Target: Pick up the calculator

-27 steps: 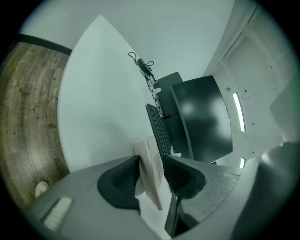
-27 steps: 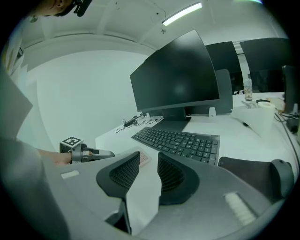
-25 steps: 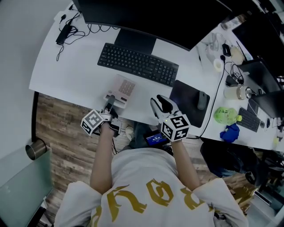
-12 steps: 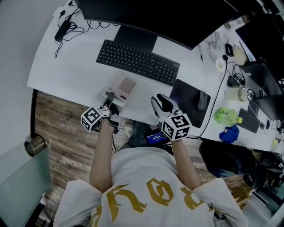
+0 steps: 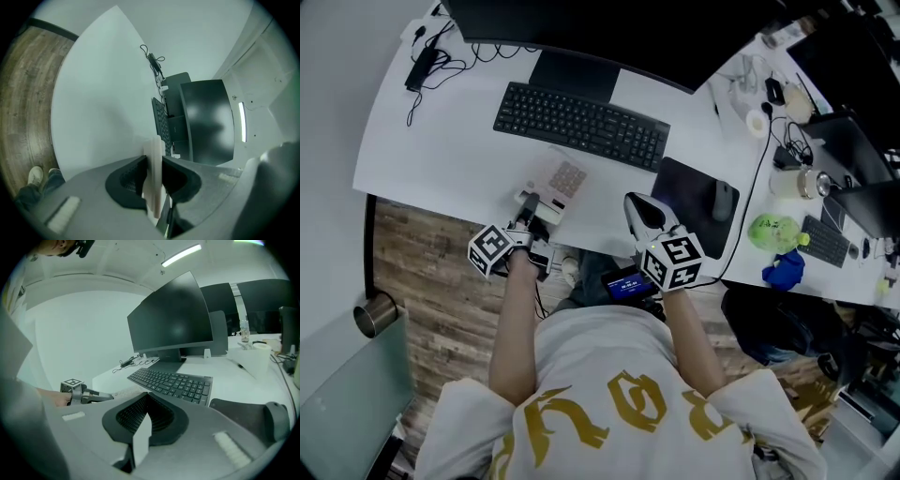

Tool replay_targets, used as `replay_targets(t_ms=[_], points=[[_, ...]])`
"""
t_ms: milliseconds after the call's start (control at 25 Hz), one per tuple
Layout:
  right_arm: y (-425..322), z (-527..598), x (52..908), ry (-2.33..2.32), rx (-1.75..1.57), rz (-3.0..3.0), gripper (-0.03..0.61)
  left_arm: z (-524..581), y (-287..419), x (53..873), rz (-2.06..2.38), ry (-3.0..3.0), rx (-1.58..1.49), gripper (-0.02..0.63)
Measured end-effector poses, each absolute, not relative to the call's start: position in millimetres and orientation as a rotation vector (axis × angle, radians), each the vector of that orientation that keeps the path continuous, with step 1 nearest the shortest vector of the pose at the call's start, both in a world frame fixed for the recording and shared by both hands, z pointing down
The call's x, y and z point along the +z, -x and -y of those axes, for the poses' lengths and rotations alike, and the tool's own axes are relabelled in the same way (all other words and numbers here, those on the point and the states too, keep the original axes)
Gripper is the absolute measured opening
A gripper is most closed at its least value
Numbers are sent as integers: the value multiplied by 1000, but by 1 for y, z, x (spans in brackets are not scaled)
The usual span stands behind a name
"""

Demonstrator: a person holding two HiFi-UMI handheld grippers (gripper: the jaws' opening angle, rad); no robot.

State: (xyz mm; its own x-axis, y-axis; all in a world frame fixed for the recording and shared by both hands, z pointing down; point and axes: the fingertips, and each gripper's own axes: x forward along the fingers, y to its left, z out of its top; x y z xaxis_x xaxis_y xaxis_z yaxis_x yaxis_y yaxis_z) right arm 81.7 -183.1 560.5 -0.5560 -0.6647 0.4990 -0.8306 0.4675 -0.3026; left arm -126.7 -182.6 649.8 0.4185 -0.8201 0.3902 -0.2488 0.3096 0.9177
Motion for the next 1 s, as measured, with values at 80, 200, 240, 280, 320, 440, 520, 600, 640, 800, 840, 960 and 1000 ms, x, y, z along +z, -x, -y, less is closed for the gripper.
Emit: replay_targets(t_ms=[80, 200, 240, 280, 320, 440, 520, 600, 640, 800, 840, 960, 1000], points=[[-86, 182, 558, -1292, 741, 2396, 23, 181, 124, 644, 1110, -1252, -517, 69], [-88, 177, 553, -1326, 727, 2382, 23, 178, 122, 631, 1096, -1276, -536, 69], [-89, 175, 551, -1334, 719, 2381, 23, 177, 121, 627, 1091, -1284, -544, 69], [-89, 172, 549, -1338, 708, 2382, 23, 176, 120, 622, 1086, -1289, -554, 69], [-88, 170, 546, -1340, 698, 2384, 23, 174, 119, 617, 1080, -1294, -565, 69], [-86, 162, 541, -1335, 675, 2392, 23, 168, 116, 603, 1067, -1314, -591, 69], [-84, 158, 537, -1334, 659, 2397, 23, 165, 115, 593, 1059, -1332, -606, 69], [-81, 154, 532, -1334, 643, 2402, 23, 162, 115, 583, 1053, -1350, -621, 69], [-81, 153, 529, -1338, 635, 2407, 23, 161, 115, 578, 1050, -1357, -629, 69], [-81, 147, 513, -1380, 633, 2462, 23, 153, 115, 560, 1039, -1367, -673, 69], [-80, 144, 511, -1372, 618, 2462, 23, 150, 115, 556, 1037, -1371, -681, 69], [-76, 135, 509, -1338, 526, 2423, 23, 141, 115, 546, 1031, -1385, -696, 69], [-75, 132, 507, -1339, 508, 2419, 23, 138, 115, 541, 1027, -1391, -701, 69]])
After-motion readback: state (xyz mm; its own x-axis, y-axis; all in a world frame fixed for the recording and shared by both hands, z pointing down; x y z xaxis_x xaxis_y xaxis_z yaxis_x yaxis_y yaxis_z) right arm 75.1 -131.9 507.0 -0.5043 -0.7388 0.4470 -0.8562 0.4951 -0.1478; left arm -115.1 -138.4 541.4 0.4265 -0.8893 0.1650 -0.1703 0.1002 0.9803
